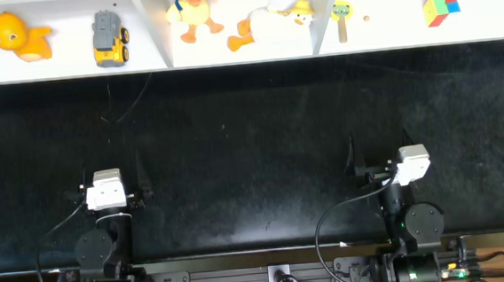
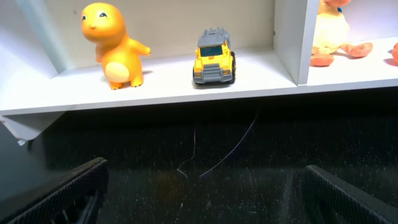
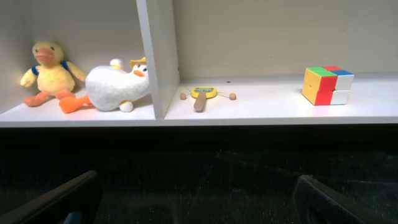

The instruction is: Store Toys

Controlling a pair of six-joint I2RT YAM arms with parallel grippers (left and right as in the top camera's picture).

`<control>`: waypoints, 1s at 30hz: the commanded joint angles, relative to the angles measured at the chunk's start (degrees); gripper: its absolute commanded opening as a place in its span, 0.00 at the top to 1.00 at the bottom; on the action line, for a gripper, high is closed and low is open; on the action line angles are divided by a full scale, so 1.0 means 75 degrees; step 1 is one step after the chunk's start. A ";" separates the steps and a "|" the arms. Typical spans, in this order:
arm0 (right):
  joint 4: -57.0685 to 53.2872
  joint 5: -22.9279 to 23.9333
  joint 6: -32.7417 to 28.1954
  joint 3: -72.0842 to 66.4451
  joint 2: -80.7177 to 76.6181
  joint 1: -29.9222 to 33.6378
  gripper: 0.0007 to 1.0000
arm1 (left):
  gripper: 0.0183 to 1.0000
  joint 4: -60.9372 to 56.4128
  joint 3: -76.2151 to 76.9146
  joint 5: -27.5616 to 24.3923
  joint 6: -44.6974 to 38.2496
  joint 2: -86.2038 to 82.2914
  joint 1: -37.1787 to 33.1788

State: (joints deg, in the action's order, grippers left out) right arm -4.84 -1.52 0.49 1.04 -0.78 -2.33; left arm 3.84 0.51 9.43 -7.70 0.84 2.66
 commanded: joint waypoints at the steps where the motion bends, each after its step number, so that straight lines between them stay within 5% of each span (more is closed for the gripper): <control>1: 0.0055 0.0009 0.0111 -0.0102 0.0085 0.0006 0.01 | 0.00 0.0023 -0.0006 -0.0050 -0.0114 -0.0090 0.0041; 30: 0.0052 0.0175 -0.0662 -0.0102 0.0076 0.0006 0.00 | 0.00 0.0023 -0.0006 -0.0050 -0.0114 -0.0090 0.0041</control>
State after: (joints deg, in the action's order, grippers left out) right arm -4.75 -0.62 -4.12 1.04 -0.78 -2.33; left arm 3.84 0.51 9.43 -7.70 0.84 2.66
